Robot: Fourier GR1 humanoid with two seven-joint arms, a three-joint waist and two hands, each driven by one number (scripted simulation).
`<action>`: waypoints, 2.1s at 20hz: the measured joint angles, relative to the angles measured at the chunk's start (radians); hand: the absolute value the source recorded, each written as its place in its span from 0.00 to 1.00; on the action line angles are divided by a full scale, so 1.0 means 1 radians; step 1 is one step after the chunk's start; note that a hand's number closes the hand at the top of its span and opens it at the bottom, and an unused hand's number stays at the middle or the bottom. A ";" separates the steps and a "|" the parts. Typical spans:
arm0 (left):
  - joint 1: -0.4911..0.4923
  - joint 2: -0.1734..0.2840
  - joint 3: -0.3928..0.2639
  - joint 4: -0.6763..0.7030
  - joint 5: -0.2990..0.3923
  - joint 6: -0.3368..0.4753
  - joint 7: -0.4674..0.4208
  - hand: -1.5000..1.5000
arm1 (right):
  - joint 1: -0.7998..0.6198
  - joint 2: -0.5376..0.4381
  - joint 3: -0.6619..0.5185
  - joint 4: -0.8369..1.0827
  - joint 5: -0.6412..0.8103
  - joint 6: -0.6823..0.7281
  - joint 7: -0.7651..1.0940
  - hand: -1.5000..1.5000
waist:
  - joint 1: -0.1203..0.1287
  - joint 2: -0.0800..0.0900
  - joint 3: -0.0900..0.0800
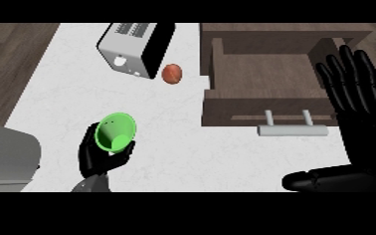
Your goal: Pick up the cup, place it into the drawer and close the drawer
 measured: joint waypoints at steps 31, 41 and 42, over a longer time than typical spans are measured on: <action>-0.079 0.061 -0.188 -0.615 -0.037 -0.036 0.426 1.00 | 0.007 -0.009 -0.020 0.008 -0.018 0.011 0.002 0.00 | 0.006 -0.003 0.001; -0.285 0.011 -0.216 -0.773 -0.078 0.140 0.696 1.00 | 0.032 -0.008 -0.026 0.005 -0.016 0.023 -0.023 0.00 | -0.001 -0.001 0.001; -0.308 0.003 -0.221 -0.780 -0.088 0.160 0.716 1.00 | 0.025 -0.009 -0.029 0.006 -0.014 0.020 -0.021 0.00 | -0.001 -0.001 0.001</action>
